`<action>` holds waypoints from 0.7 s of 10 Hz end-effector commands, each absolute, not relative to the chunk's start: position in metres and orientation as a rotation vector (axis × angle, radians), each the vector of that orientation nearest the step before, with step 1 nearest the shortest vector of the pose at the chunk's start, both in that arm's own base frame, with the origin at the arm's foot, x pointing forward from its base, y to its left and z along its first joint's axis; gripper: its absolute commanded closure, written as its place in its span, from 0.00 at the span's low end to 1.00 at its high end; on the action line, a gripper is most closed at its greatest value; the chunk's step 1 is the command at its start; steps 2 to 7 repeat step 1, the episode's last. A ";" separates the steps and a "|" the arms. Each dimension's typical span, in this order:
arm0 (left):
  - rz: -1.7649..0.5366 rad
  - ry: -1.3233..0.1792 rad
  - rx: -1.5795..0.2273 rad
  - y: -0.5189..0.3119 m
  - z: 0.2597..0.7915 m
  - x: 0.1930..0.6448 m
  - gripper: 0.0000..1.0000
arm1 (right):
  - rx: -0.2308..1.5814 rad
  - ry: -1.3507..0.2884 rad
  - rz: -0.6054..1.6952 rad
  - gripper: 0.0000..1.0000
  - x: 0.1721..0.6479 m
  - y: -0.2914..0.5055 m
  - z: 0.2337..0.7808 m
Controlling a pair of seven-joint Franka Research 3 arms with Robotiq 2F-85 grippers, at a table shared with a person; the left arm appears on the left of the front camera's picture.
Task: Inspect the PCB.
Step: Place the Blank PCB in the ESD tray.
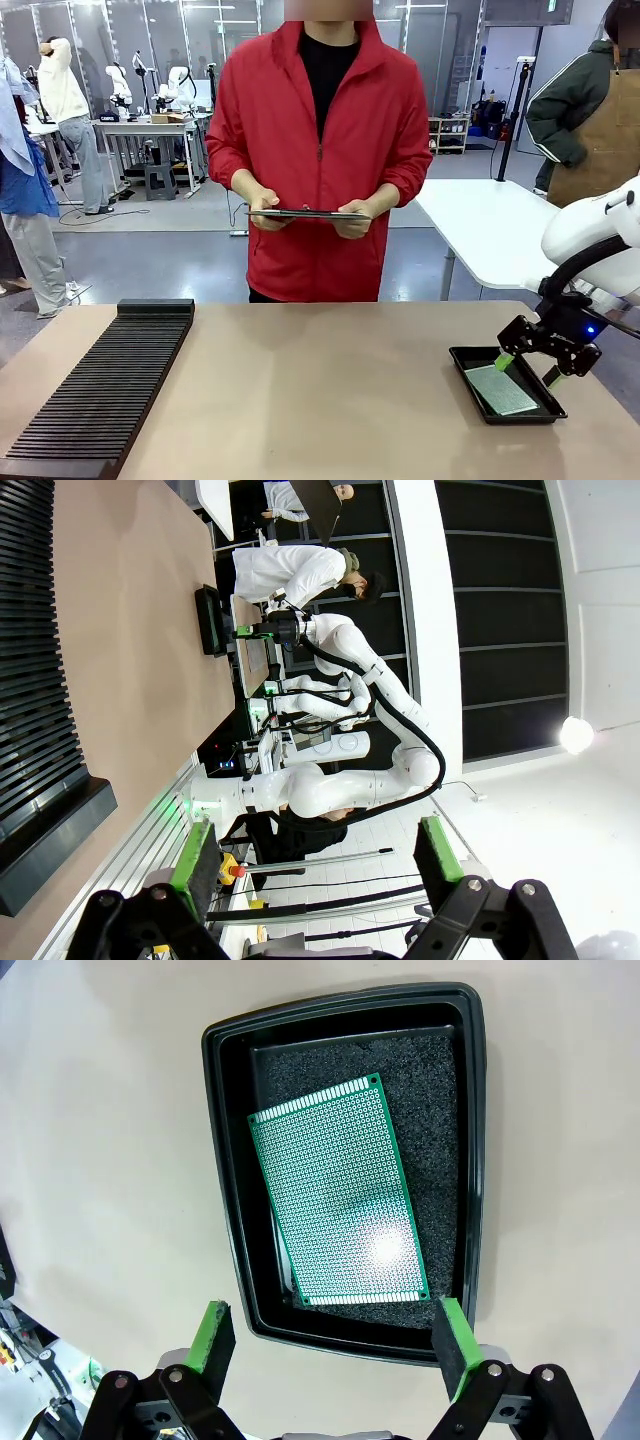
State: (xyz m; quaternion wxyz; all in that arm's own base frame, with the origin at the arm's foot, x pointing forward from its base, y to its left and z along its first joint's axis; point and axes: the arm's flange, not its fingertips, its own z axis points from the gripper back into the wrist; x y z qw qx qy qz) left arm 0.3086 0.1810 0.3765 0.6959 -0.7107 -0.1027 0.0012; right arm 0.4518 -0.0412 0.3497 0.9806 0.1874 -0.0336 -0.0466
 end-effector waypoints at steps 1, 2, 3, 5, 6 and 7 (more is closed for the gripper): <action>0.001 -0.222 -1.579 0.180 0.379 0.304 0.00 | 0.373 -0.070 -0.091 0.00 0.452 -0.040 0.349; 0.001 -0.222 -1.579 0.180 0.379 0.304 0.00 | 0.373 -0.070 -0.091 0.00 0.452 -0.040 0.349; 0.001 -0.222 -1.579 0.180 0.379 0.304 0.00 | 0.373 -0.070 -0.091 0.00 0.452 -0.040 0.349; 0.001 -0.222 -1.579 0.180 0.379 0.304 0.00 | 0.373 -0.070 -0.091 0.00 0.452 -0.040 0.349; 0.001 -0.222 -1.579 0.180 0.379 0.304 0.00 | 0.373 -0.070 -0.091 0.00 0.452 -0.040 0.349; 0.001 -0.222 -1.579 0.180 0.379 0.304 0.00 | 0.373 -0.070 -0.091 0.00 0.452 -0.040 0.349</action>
